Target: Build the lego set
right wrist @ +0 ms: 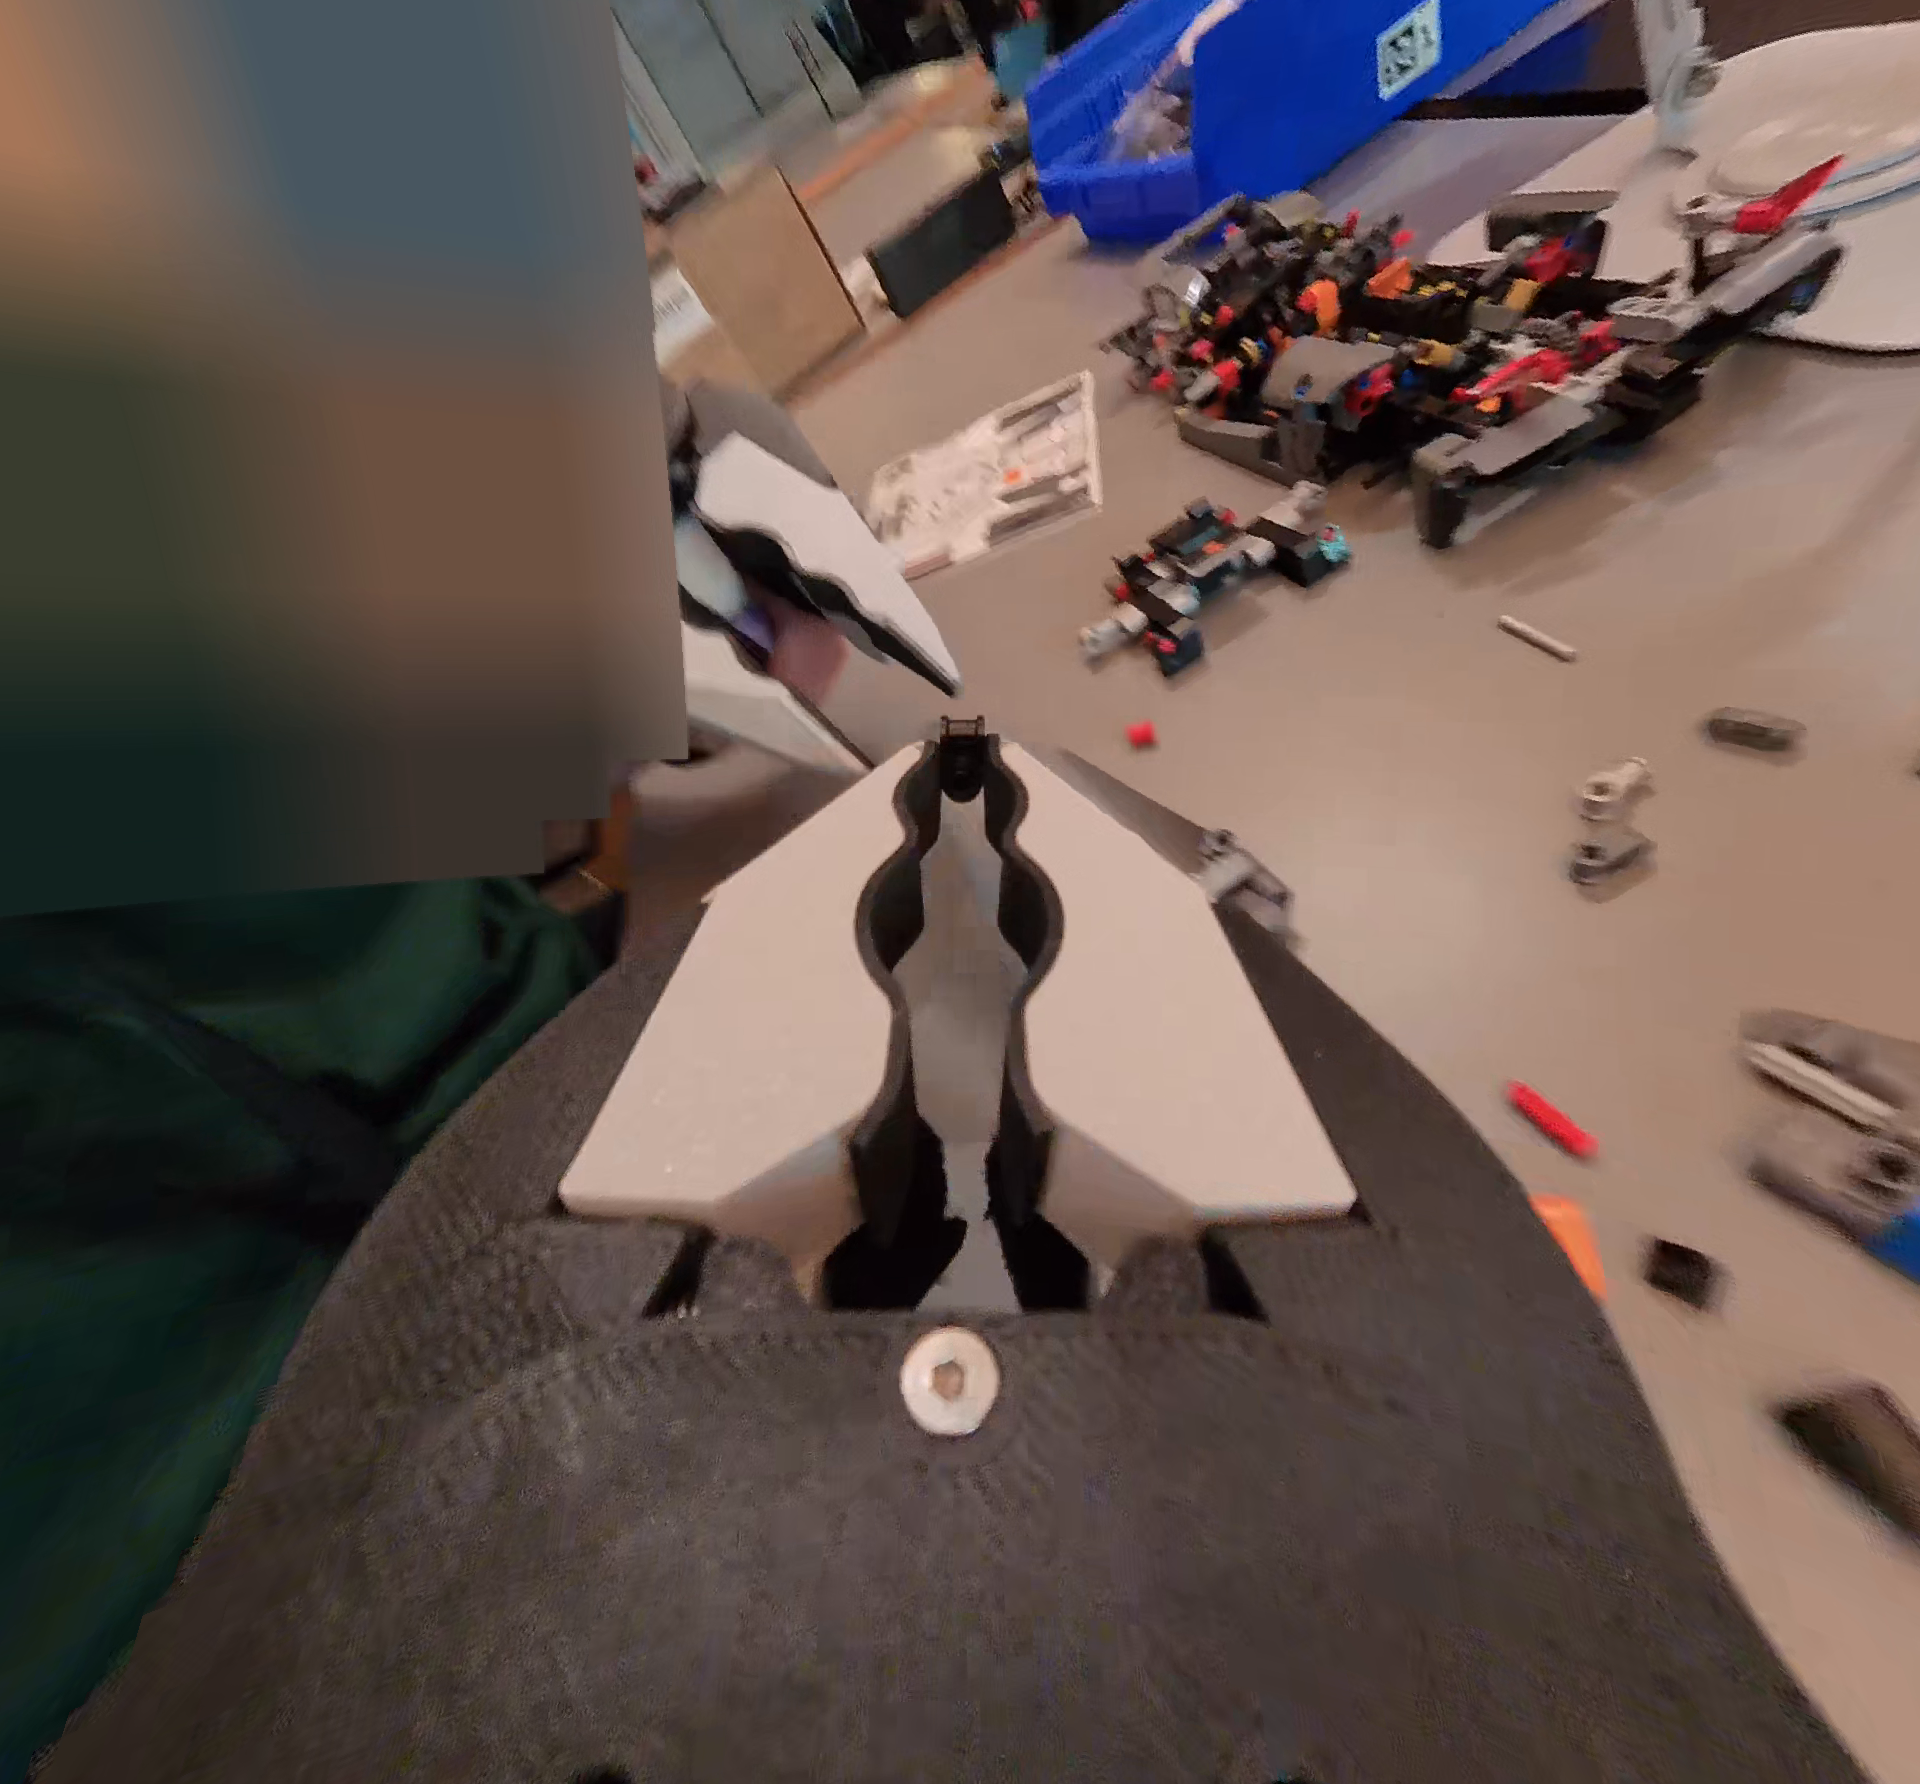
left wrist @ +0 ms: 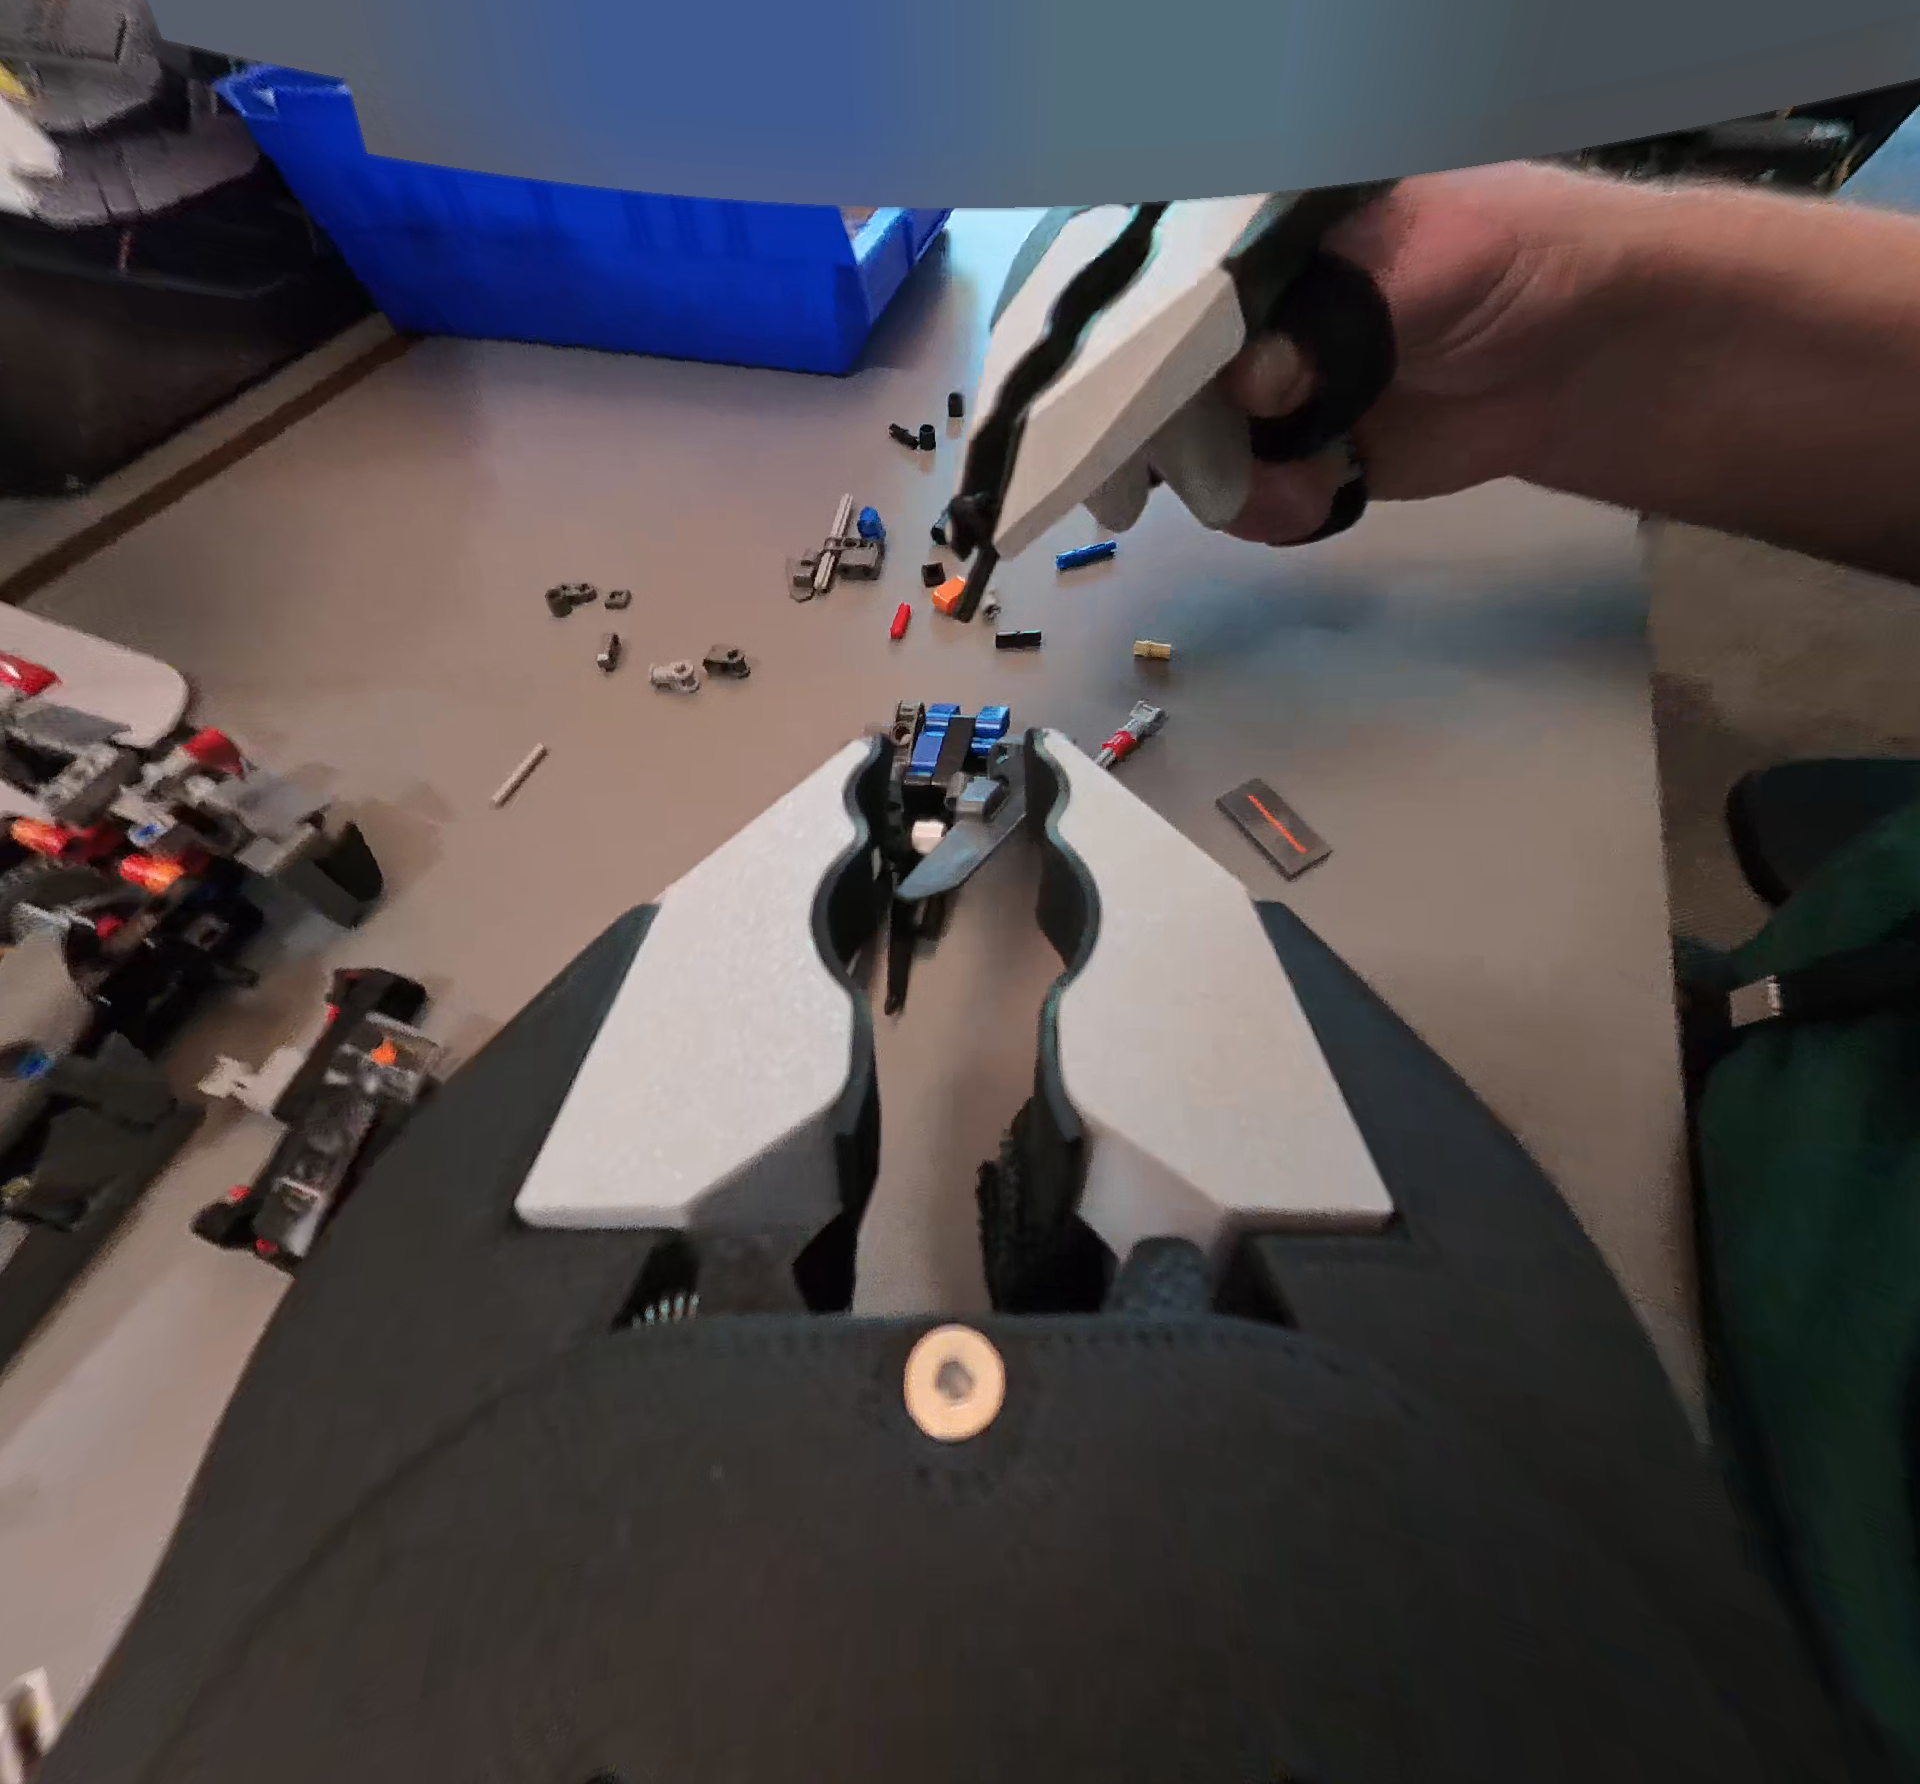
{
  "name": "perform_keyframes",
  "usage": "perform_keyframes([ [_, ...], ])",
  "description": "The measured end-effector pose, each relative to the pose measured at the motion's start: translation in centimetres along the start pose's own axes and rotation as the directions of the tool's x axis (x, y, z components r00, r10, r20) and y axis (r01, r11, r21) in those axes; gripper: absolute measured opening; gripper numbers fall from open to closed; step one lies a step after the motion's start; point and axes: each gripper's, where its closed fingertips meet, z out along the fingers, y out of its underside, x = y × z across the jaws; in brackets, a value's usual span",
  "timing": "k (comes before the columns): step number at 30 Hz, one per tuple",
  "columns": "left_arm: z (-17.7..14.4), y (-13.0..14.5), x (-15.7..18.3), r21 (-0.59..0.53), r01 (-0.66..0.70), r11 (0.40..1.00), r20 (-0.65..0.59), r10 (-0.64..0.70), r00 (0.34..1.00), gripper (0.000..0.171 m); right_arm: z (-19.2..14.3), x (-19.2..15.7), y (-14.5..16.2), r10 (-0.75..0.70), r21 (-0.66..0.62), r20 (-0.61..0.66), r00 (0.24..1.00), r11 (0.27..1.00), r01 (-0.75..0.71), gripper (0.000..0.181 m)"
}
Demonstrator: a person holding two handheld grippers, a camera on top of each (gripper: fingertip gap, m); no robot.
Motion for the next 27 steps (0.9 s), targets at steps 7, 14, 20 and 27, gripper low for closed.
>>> perform_keyframes([
  [7,0.6,-1.9,0.4,-0.033,-0.354,0.935,0.173,0.354,0.919,0.019,1.1,-1.3,-0.9,0.231,0.089,0.082,0.969,0.967,-0.238,0.006],
  [14,0.3,-2.0,0.4,-0.092,-0.468,0.879,0.235,0.476,0.847,0.003,1.6,-2.3,-0.7,0.329,0.088,0.130,0.935,0.936,-0.341,0.006],
  [20,-0.6,-3.0,1.7,0.031,-0.361,0.932,0.164,0.351,0.922,0.002,1.0,-3.7,-1.1,0.239,0.108,0.125,0.963,0.962,-0.252,0.016],
  [27,-1.3,-2.6,2.3,0.133,-0.137,0.982,0.032,0.134,0.991,0.002,-0.5,-4.1,0.0,0.078,0.052,0.025,0.997,0.995,-0.079,0.018],
])
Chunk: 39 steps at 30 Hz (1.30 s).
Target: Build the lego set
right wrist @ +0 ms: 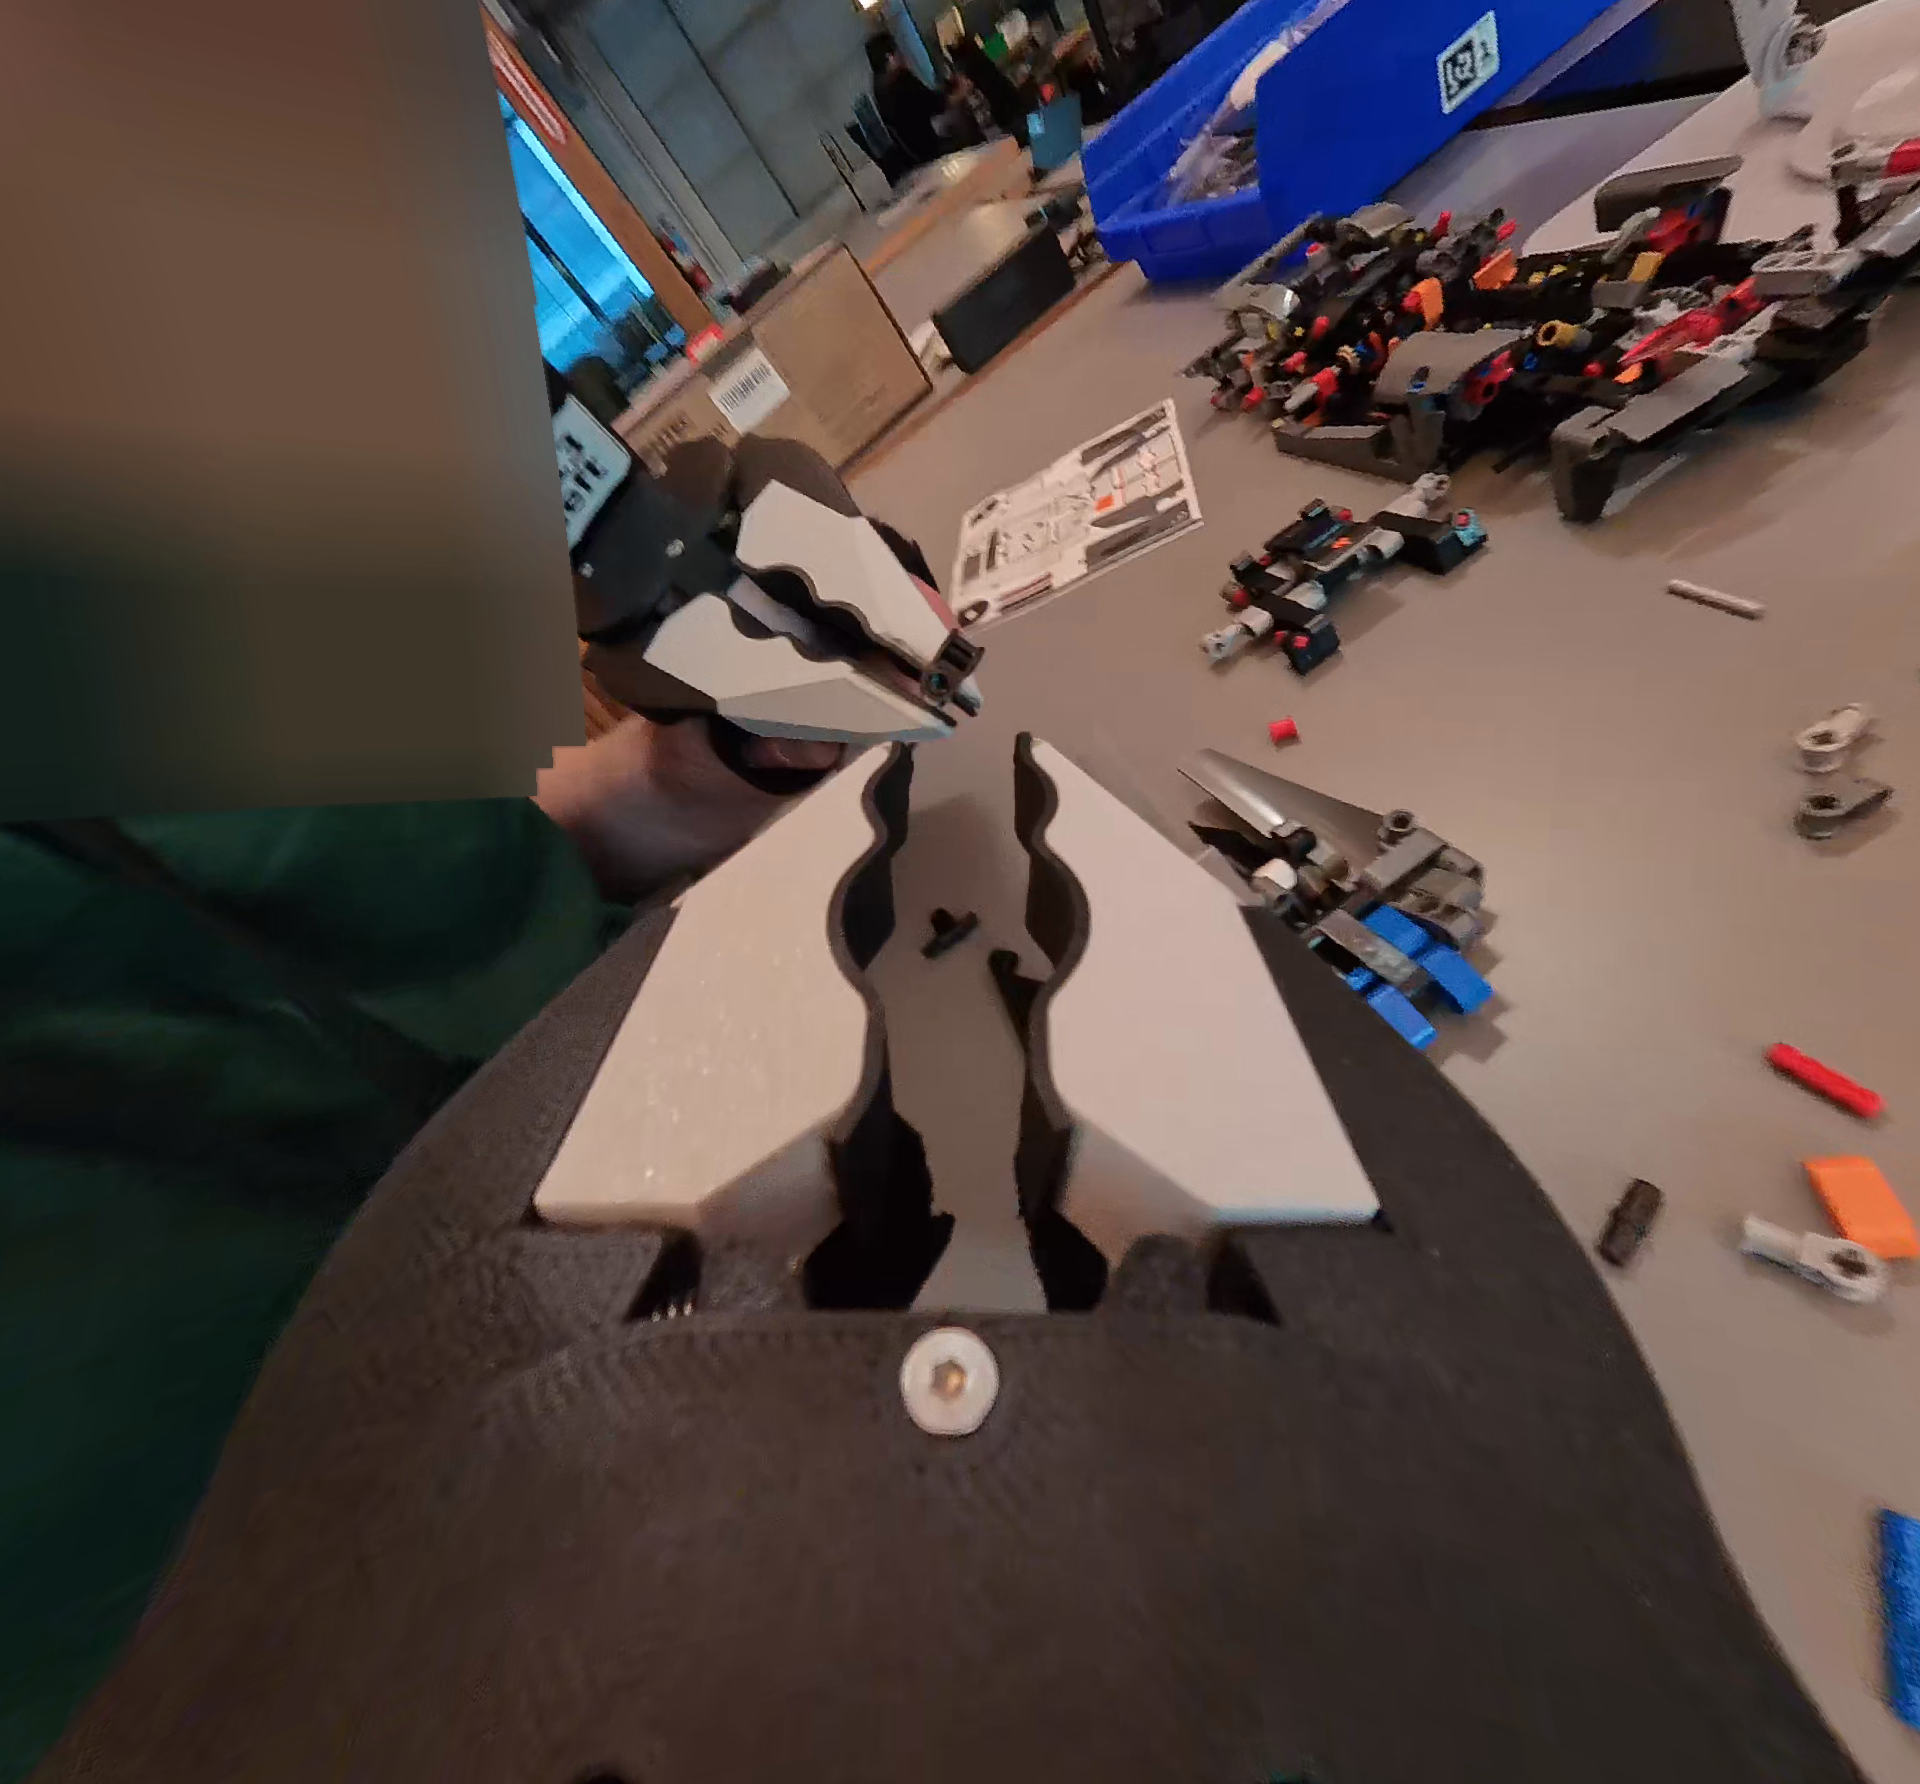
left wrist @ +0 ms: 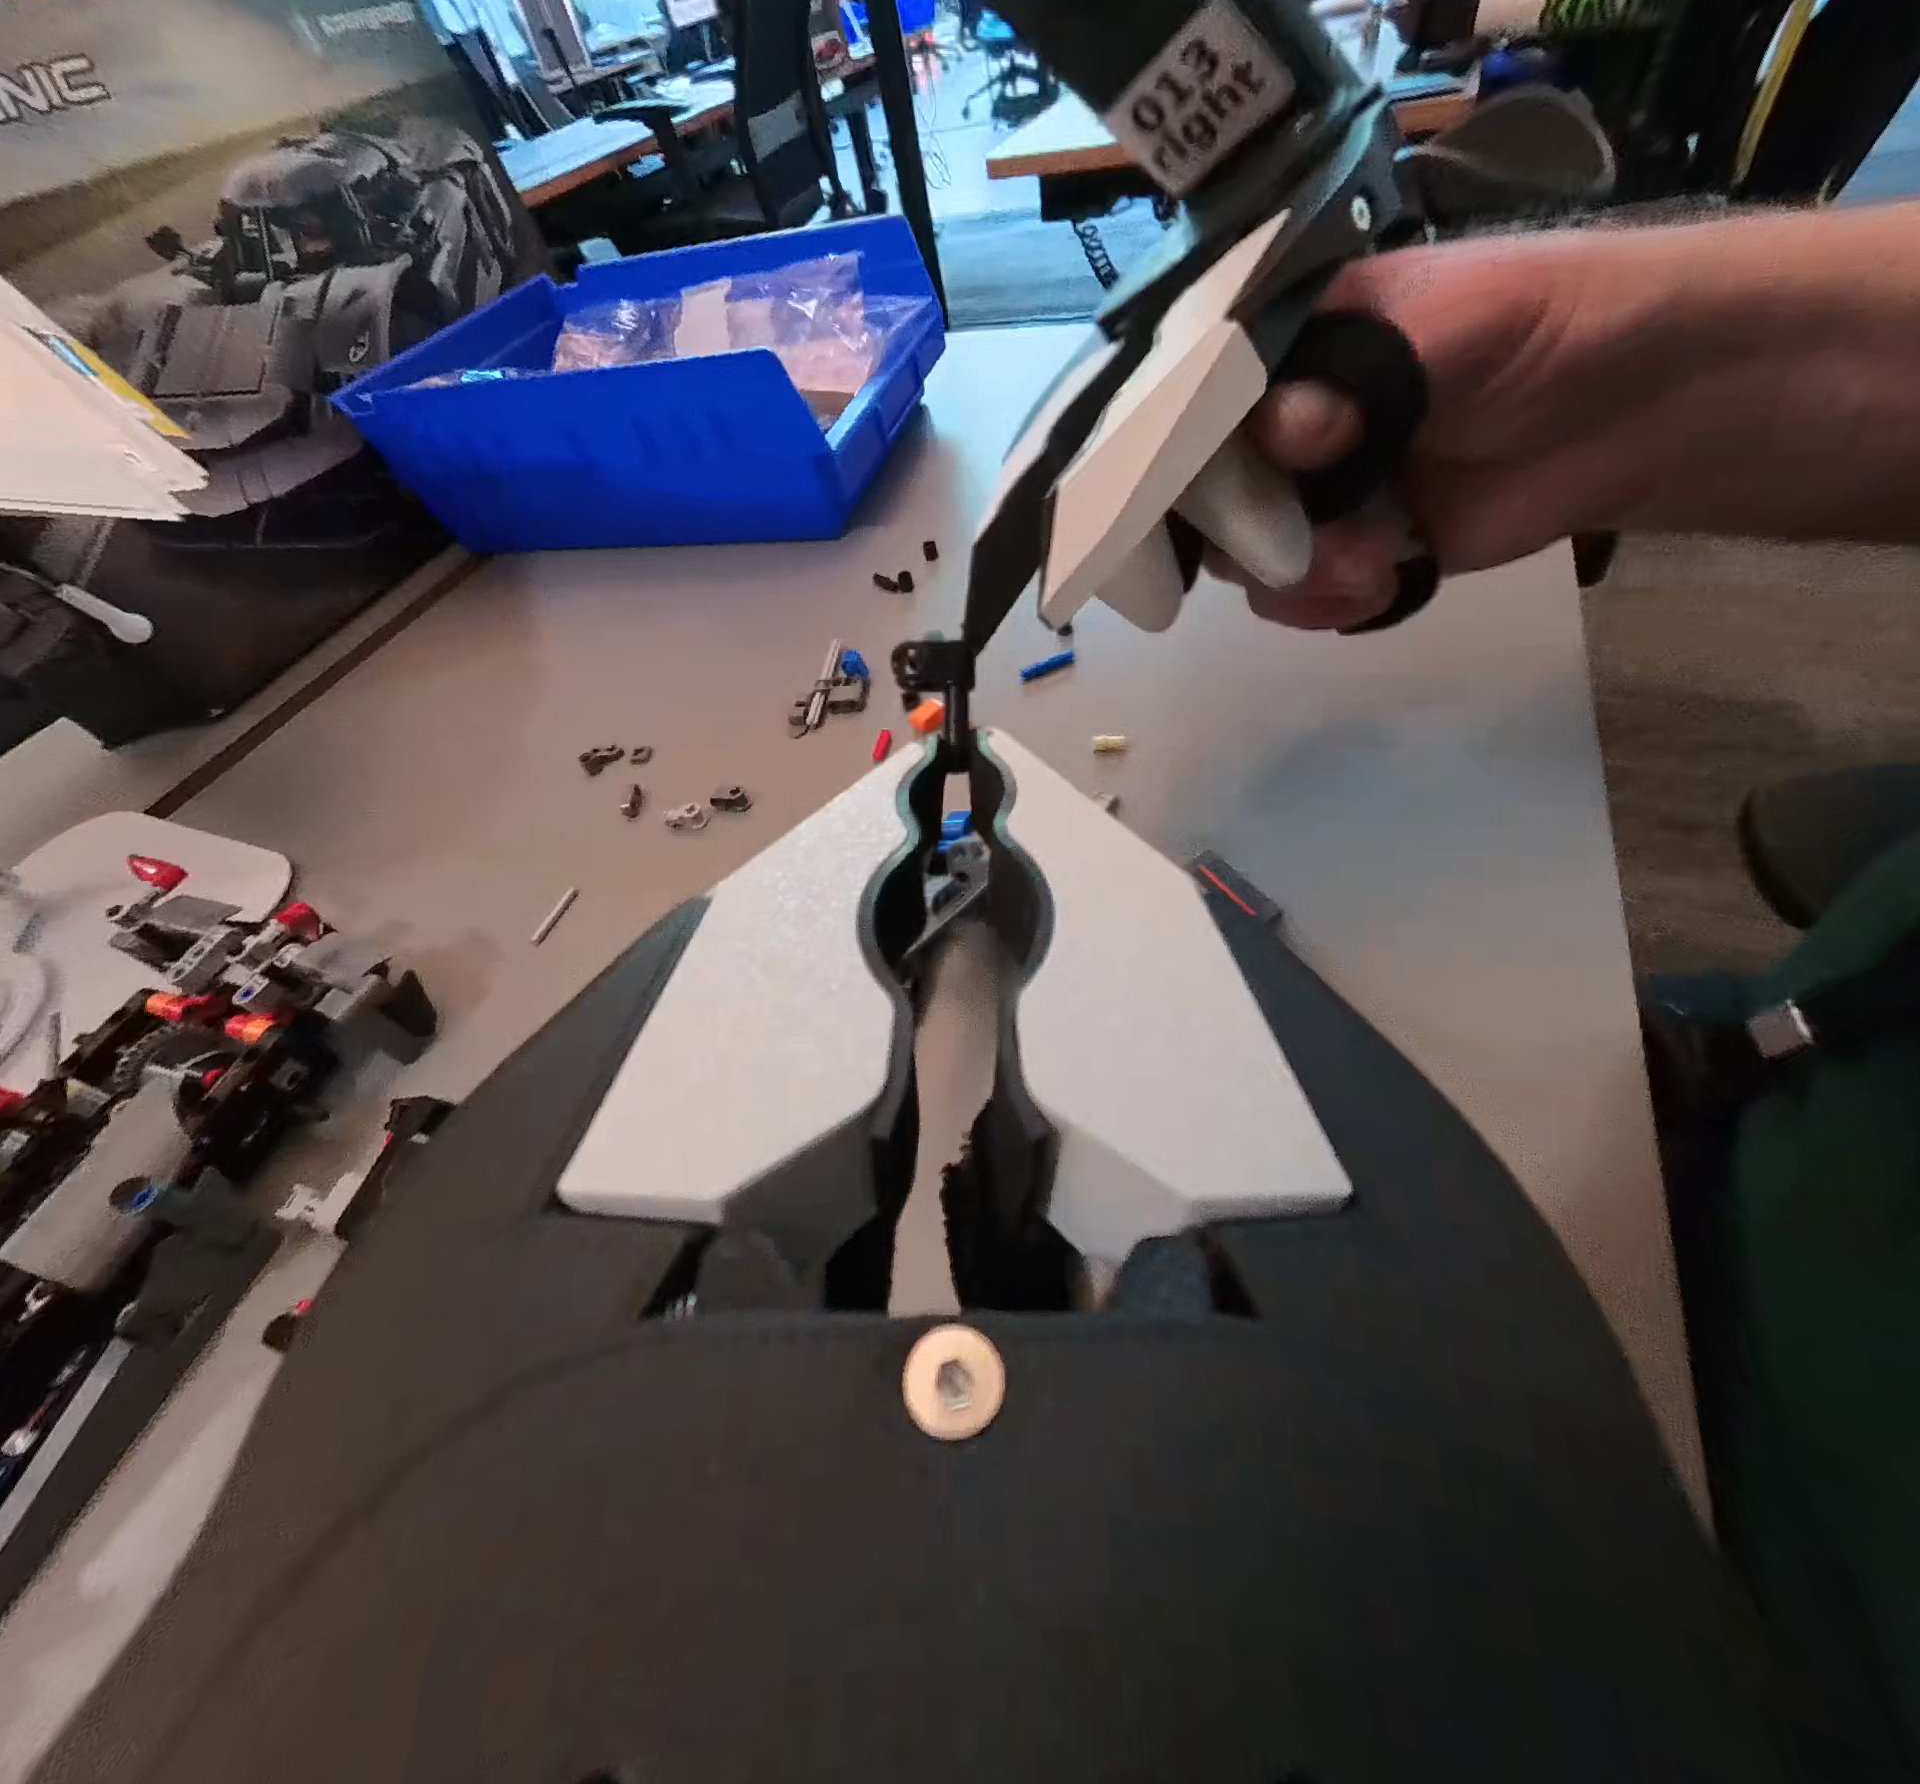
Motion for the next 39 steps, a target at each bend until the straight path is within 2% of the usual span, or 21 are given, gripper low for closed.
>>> perform_keyframes([
  [6,0.1,-0.4,0.6,0.033,0.040,0.999,-0.055,-0.038,0.998,0.002,0.5,0.2,-0.5,-0.153,-0.076,-0.066,0.986,0.986,0.148,0.017],
  [10,-0.4,-1.5,0.6,0.124,0.218,0.968,-0.165,-0.197,0.966,0.002,0.9,-0.3,-0.9,-0.273,-0.110,-0.041,0.961,0.957,0.267,0.018],
  [13,-0.8,-1.9,0.4,0.163,0.332,0.929,-0.249,-0.287,0.925,0.002,1.1,-0.7,-1.6,-0.292,-0.099,0.000,0.956,0.952,0.290,0.017],
  [16,-1.0,-2.0,0.2,0.172,0.377,0.910,-0.282,-0.322,0.904,0.002,1.1,-1.1,-2.2,-0.281,-0.078,0.032,0.959,0.956,0.283,0.016],
  [19,-0.6,-0.9,0.2,0.127,0.277,0.952,-0.210,-0.247,0.946,0.002,1.2,-1.1,-2.0,-0.266,-0.103,0.034,0.963,0.958,0.268,0.014],
  [22,0.3,0.7,0.4,0.012,0.002,1.000,-0.075,-0.001,0.997,0.002,1.4,-0.8,-1.4,-0.194,-0.133,0.036,0.980,0.971,0.197,0.012],
  [24,0.7,1.1,0.8,-0.036,-0.126,0.991,-0.042,0.124,0.991,0.002,1.5,-0.3,-0.6,-0.152,-0.181,0.015,0.988,0.972,0.152,0.012],
  [31,0.9,1.5,0.4,-0.133,-0.329,0.935,0.015,0.334,0.943,0.002,1.2,0.8,0.5,-0.156,-0.296,-0.045,0.987,0.946,0.136,0.011],
  [36,1.1,1.9,0.4,-0.188,-0.436,0.880,0.002,0.444,0.896,0.002,1.2,1.1,1.2,-0.164,-0.363,-0.049,0.985,0.922,0.135,0.008],
  [39,1.2,2.0,0.4,-0.193,-0.453,0.871,-0.001,0.461,0.887,0.002,1.1,1.2,1.3,-0.175,-0.373,-0.044,0.984,0.916,0.147,0.007],
])
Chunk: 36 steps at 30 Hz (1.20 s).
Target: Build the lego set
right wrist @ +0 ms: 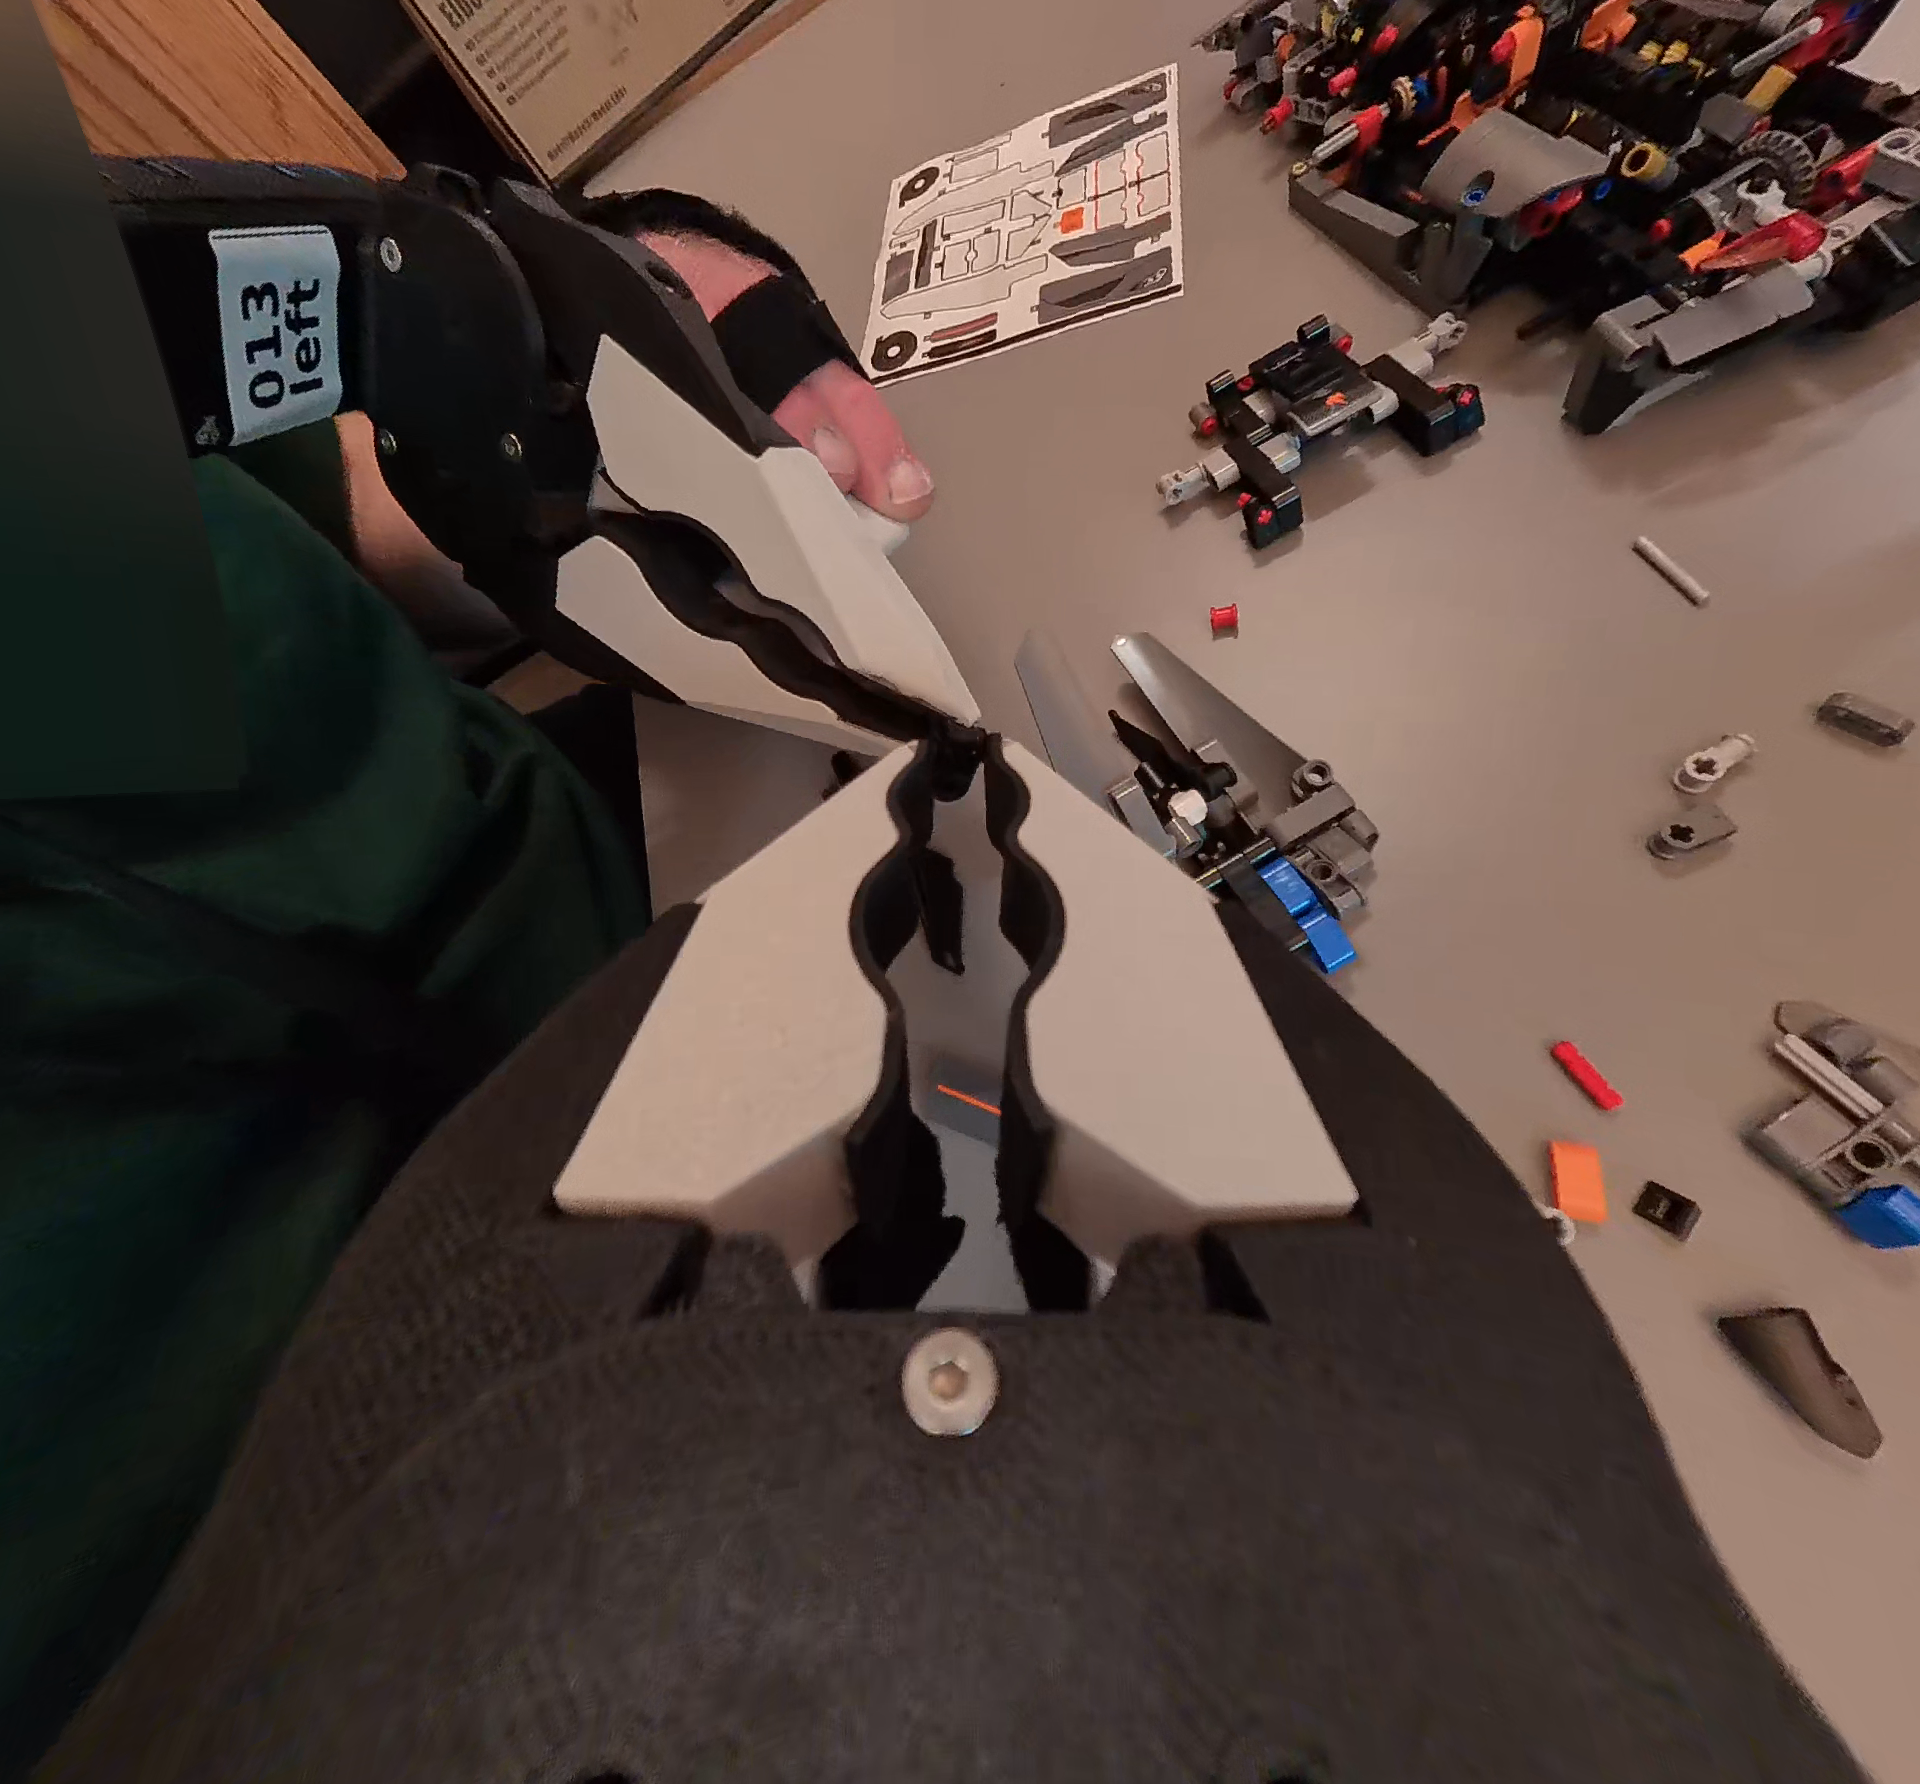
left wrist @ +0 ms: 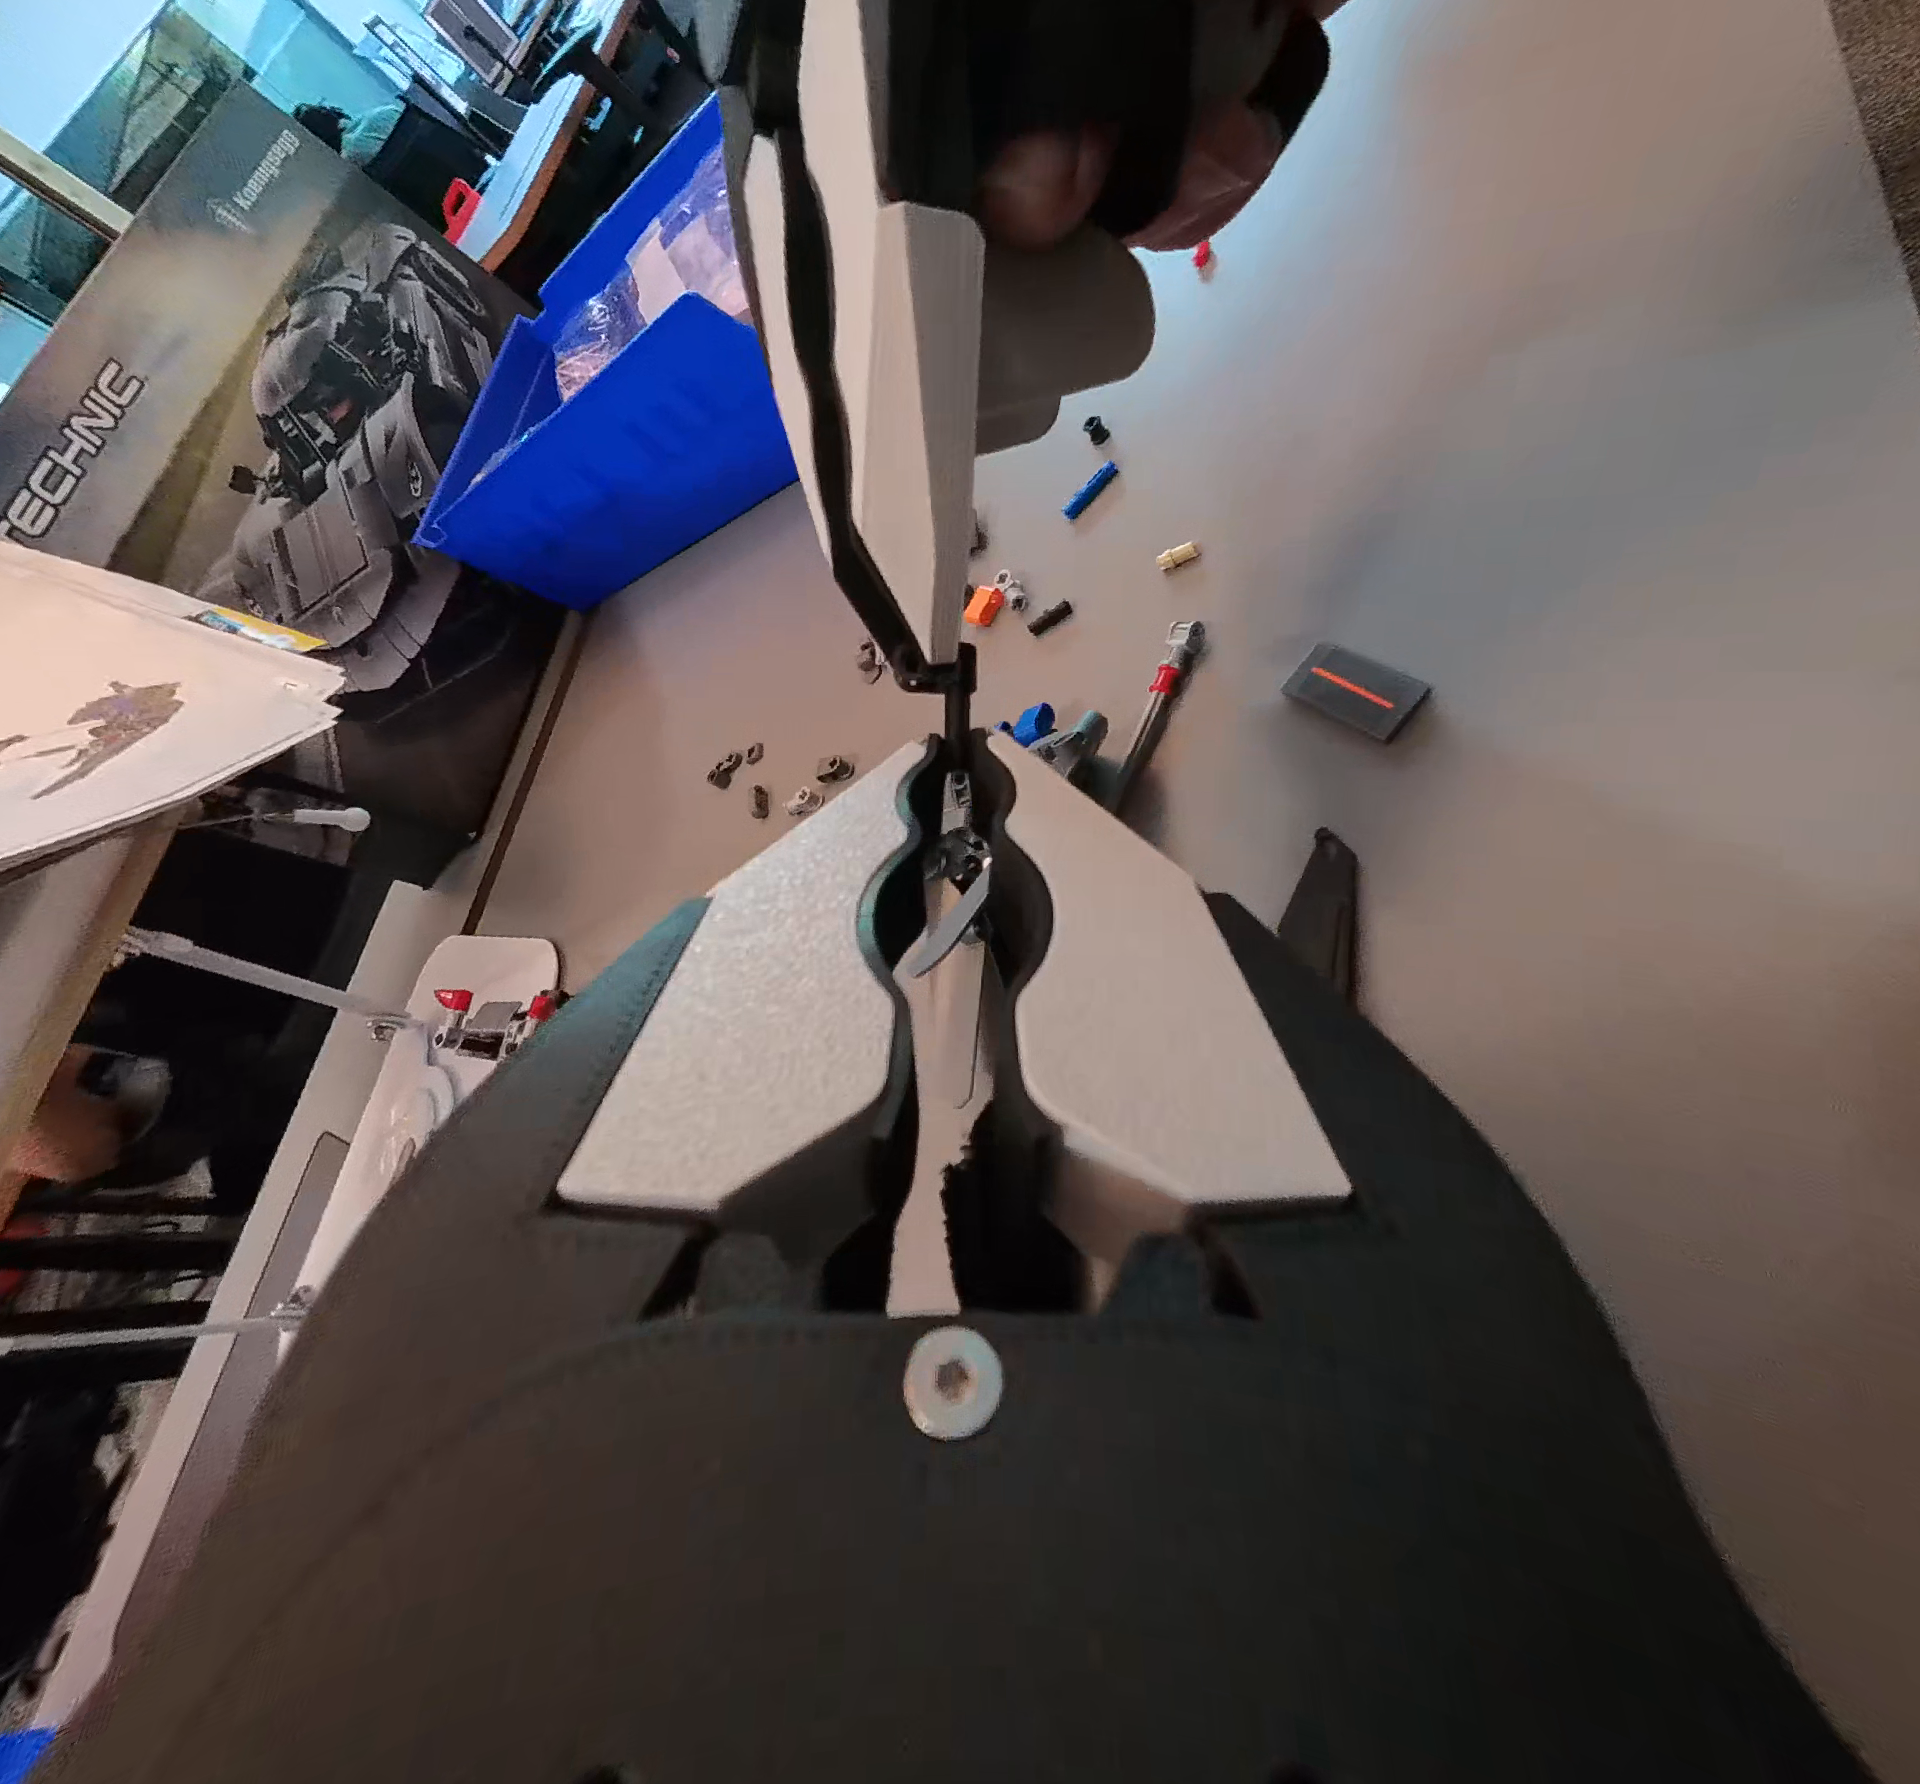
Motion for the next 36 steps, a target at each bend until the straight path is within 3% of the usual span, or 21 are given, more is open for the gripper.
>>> perform_keyframes([
  [5,0.2,0.2,-0.2,0.002,0.029,1.000,0.012,-0.029,1.000,0.004,-0.1,0.3,0.0,-0.026,0.015,-0.005,1.000,1.000,0.026,0.006],
  [9,0.0,0.6,-0.7,0.006,0.100,0.995,0.014,-0.100,0.995,0.015,-0.6,1.3,0.0,-0.022,0.031,-0.033,0.999,0.999,0.023,0.006],
  [18,0.0,3.7,-0.1,-0.044,0.284,0.958,-0.056,-0.286,0.956,0.016,-0.4,5.1,2.6,-0.054,0.004,-0.101,0.993,0.998,0.055,0.006],
  [29,0.6,5.2,0.4,-0.085,0.368,0.926,-0.075,-0.375,0.924,0.014,0.8,5.9,4.1,-0.072,0.009,-0.018,0.997,0.997,0.072,0.005],
  [36,0.7,5.5,0.6,-0.098,0.374,0.922,-0.076,-0.381,0.921,0.014,1.1,6.2,4.4,-0.102,0.009,-0.029,0.994,0.995,0.102,0.006],
])
